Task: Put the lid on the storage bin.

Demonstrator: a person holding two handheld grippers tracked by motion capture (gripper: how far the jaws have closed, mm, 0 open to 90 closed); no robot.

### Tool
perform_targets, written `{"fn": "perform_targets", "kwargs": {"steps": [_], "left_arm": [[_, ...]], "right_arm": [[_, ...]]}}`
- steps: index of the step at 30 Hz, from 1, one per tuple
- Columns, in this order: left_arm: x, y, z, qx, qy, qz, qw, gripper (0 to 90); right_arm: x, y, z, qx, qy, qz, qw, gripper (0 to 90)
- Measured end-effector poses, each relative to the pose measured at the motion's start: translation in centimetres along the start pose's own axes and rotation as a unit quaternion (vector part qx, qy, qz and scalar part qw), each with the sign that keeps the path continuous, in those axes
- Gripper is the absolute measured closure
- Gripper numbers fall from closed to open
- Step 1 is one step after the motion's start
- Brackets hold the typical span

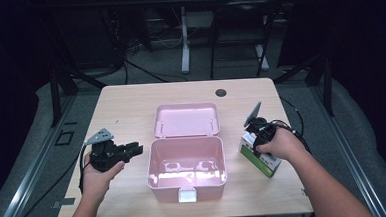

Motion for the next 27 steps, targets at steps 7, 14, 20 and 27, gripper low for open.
{"fn": "perform_targets", "kwargs": {"steps": [7,14,20,27], "left_arm": [[0.0,0.0,-0.1,-0.002,0.002,0.0,1.0,67.2],[-0.1,-0.1,-0.1,0.0,0.002,-0.001,1.0,66.8],[-0.1,-0.1,0.0,-0.003,0.002,-0.003,1.0,65.1],[-0.2,-0.2,0.0,-0.008,0.005,-0.006,0.9999,61.7]], "right_arm": [[-1.5,-0.4,0.9,-0.016,0.006,0.001,0.9999,62.0],[-3.9,-1.0,1.8,-0.033,0.012,-0.01,0.9993,62.0],[-5.6,-1.4,2.7,-0.05,0.008,-0.019,0.9985,61.9],[-7.1,-1.7,3.8,-0.07,0.008,-0.013,0.9974,61.9]]}}
Point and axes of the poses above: each handheld gripper's, and its own axes: x roughly forward along the jaws, y roughly out of its underside, z roughly to its left, the point moved 10 cm from there along x, roughly forward along the jaws, and after that the axes turned 6 degrees about -y, right-handed, at the moved point
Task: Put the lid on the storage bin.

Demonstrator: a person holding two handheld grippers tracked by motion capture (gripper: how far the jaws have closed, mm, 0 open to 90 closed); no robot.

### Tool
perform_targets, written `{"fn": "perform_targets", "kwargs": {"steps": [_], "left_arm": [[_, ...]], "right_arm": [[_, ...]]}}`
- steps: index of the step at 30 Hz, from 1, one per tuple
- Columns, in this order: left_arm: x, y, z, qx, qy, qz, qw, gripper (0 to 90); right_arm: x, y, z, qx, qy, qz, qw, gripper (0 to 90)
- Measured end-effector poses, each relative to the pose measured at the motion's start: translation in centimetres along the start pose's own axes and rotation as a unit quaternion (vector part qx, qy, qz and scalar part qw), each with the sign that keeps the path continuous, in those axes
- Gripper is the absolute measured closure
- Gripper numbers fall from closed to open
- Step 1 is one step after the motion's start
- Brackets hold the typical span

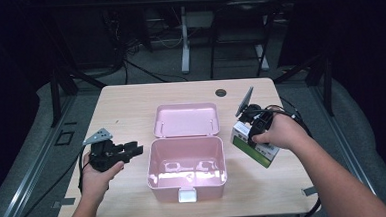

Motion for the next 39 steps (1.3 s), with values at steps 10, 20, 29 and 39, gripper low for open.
{"fn": "perform_targets", "kwargs": {"steps": [10,20,29,39], "left_arm": [[0.0,0.1,0.3,-0.003,-0.003,0.001,1.0,60.6],[-0.1,0.0,0.2,-0.001,-0.002,0.001,1.0,60.8],[-0.1,0.1,0.2,0.001,-0.002,0.005,1.0,61.0],[0.0,0.1,0.2,0.0,-0.003,0.004,1.0,61.2]], "right_arm": [[-1.8,-0.5,1.0,-0.018,-0.002,0.002,0.9998,61.9],[-3.1,-0.9,2.0,-0.039,-0.004,0.004,0.9992,61.9],[-4.5,-1.5,3.5,-0.061,0.007,0.005,0.9981,61.9],[-5.6,-1.8,4.6,-0.077,-0.004,0.004,0.997,61.9]]}}
Point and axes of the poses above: each handheld gripper's, and its own axes: x roughly forward along the jaws, y roughly out of its underside, z roughly to its left, the point moved 10 cm from there along x, roughly forward along the jaws, and after that the axes turned 6 degrees about -y, right-handed, at the moved point
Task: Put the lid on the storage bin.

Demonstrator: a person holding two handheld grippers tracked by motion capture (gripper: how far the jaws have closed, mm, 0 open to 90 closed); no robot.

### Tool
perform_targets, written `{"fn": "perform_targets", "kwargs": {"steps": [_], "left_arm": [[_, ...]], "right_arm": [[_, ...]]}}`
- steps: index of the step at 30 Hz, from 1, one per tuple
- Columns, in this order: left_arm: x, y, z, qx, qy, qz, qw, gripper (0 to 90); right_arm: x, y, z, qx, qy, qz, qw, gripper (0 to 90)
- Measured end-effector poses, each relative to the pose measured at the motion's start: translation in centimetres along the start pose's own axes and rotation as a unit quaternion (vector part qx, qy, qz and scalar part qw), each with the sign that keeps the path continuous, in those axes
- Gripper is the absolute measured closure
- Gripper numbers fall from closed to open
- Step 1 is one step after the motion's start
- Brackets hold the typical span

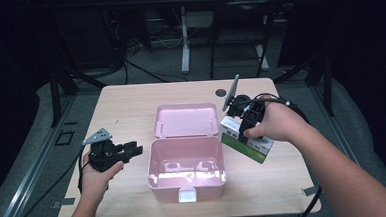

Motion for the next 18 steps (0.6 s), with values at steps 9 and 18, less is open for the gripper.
{"fn": "perform_targets", "kwargs": {"steps": [9,18], "left_arm": [[0.1,0.0,-0.1,0.001,0.001,-0.002,1.0,61.3],[-0.1,0.0,0.0,0.001,0.001,0.001,1.0,61.4]], "right_arm": [[-0.3,-1.4,1.9,-0.035,-0.006,0.001,0.9994,61.9],[0.2,-3.5,4.2,-0.072,-0.012,0.005,0.9973,61.9]]}}
Point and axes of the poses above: each handheld gripper's, and its own axes: x roughly forward along the jaws, y roughly out of its underside, z roughly to its left, the point moved 10 cm from there along x, roughly forward along the jaws, and after that the axes turned 6 degrees about -y, right-handed, at the moved point
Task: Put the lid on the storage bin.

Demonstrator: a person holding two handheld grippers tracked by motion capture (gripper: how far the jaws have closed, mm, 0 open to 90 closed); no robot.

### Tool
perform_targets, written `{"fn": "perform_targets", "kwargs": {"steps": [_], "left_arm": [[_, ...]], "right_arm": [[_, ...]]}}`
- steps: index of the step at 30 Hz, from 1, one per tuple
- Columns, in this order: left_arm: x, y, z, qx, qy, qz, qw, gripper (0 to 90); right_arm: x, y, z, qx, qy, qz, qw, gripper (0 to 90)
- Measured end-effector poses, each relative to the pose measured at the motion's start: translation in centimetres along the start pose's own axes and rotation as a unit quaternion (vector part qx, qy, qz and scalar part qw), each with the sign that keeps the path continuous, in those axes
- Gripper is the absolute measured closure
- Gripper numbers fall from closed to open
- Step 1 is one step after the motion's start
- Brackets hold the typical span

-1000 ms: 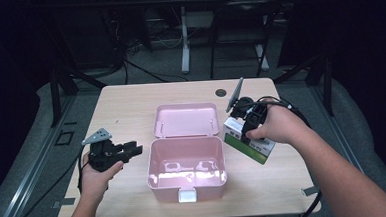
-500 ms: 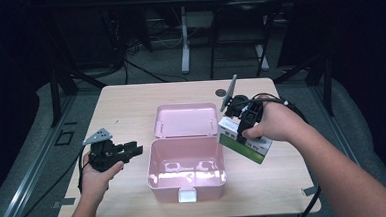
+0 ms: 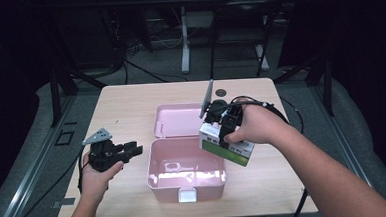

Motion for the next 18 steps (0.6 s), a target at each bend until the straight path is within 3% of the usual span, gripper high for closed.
{"fn": "perform_targets", "kwargs": {"steps": [18], "left_arm": [[0.1,-0.1,-0.1,0.001,0.001,-0.004,1.0,61.6]], "right_arm": [[0.7,-3.6,3.5,-0.059,-0.009,-0.002,0.9982,61.9]]}}
Point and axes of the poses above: each handheld gripper's, and its own axes: x roughly forward along the jaws, y roughly out of its underside, z roughly to its left, the point moved 10 cm from there along x, roughly forward along the jaws, and after that the axes turned 6 degrees about -y, right-handed, at the moved point
